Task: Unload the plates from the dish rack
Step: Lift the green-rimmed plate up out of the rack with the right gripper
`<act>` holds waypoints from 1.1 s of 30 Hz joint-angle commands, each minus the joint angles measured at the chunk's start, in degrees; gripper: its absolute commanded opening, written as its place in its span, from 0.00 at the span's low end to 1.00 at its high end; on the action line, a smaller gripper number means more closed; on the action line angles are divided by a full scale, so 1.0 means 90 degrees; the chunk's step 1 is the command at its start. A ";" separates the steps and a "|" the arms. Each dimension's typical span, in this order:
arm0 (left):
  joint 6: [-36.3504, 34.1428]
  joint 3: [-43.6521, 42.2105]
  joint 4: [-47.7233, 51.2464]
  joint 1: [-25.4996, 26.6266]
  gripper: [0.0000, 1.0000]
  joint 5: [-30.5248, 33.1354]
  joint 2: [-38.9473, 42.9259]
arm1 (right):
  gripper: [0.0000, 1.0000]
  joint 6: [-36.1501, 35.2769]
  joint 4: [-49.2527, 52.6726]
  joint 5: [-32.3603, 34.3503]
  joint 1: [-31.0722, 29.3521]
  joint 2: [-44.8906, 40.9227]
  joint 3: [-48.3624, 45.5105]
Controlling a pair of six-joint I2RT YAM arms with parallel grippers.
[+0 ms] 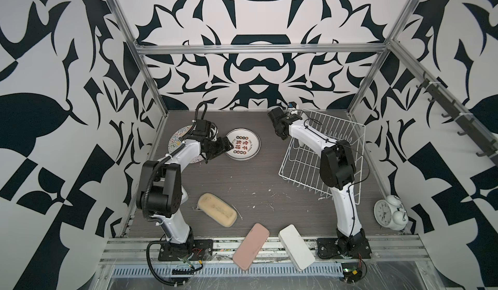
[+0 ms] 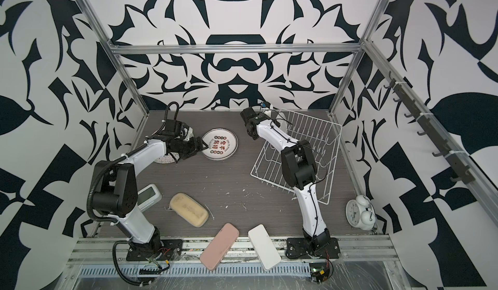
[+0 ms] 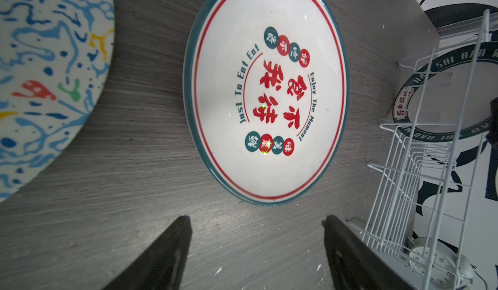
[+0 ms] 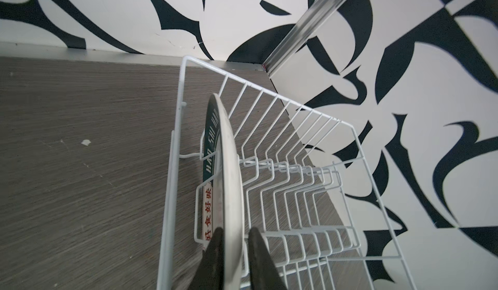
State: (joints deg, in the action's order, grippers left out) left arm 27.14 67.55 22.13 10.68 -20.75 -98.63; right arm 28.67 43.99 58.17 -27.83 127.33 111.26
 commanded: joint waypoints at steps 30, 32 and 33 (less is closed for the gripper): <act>-0.0144 0.0004 0.0236 0.0028 0.82 0.0079 0.0285 | 0.00 -0.1005 -0.1144 0.2677 -0.0507 -0.0033 -0.0116; -0.0152 0.0015 0.0246 0.0028 0.82 0.0070 0.0285 | 0.00 -0.1338 -0.1591 0.2830 -0.0506 -0.0114 -0.0299; -0.0148 0.0014 0.0246 0.0031 0.82 0.0070 0.0290 | 0.00 -0.1438 -0.1731 0.2876 -0.0501 -0.0140 -0.0355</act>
State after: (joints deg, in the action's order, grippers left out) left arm 26.79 67.55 22.37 10.81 -20.43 -97.89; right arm 20.40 35.53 78.32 -32.14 128.44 109.25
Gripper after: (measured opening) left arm 0.820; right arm 0.082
